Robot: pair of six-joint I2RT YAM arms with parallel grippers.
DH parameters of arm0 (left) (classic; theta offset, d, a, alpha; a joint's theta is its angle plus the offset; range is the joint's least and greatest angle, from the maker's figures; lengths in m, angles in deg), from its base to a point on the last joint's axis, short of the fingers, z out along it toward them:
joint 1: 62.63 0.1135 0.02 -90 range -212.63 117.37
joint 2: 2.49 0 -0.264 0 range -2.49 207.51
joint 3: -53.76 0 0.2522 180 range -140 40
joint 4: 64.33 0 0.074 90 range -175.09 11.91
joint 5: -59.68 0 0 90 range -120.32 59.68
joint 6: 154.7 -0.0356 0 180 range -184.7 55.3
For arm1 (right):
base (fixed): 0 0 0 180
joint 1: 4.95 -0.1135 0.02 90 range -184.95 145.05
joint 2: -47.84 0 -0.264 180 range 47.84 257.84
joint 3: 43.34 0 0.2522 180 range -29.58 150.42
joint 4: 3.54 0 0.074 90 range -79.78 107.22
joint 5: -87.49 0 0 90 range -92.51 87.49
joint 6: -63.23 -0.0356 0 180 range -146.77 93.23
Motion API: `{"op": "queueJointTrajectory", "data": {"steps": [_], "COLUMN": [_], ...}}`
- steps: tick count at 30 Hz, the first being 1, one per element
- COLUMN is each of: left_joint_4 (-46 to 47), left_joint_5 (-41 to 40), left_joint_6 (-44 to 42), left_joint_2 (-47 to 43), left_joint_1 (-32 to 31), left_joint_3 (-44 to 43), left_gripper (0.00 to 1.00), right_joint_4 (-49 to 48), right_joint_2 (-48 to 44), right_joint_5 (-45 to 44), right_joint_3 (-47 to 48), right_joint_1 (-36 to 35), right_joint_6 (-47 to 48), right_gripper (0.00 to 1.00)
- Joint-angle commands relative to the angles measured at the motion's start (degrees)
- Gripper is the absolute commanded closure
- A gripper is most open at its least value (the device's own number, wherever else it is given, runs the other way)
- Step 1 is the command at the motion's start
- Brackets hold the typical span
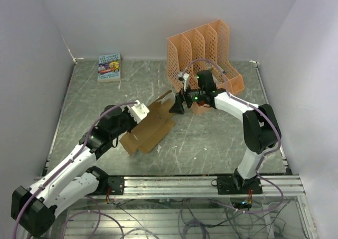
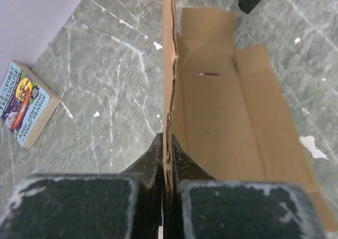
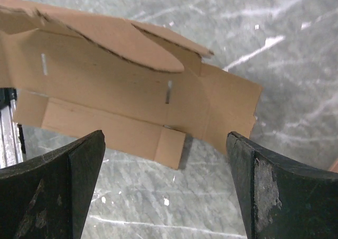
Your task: Fold the paper box
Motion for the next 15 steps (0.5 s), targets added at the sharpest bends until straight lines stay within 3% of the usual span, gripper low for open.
{"op": "queueJointTrajectory", "data": {"steps": [1, 7, 15], "left_joint_4": [-1.6, -1.5, -1.4], "left_joint_5": [-5.7, -6.6, -3.0], "left_joint_6": [-4.3, -4.9, -4.3], "left_joint_2": [0.3, -0.4, -7.4], "left_joint_1": [-2.1, -2.6, -2.6], "left_joint_3": [1.1, 2.1, 4.0], "left_gripper": [0.93, 0.93, 0.93], "right_joint_4": [-7.7, -11.8, -14.4], "right_joint_2": [-0.8, -1.5, 0.4], "right_joint_5": [-5.0, -5.9, -8.6], "right_joint_3": [-4.6, -8.6, -9.3], "right_joint_1": [0.1, 0.7, 0.7], "right_joint_6": [-7.5, -10.1, -13.7], "right_gripper": [0.03, 0.15, 0.11]}}
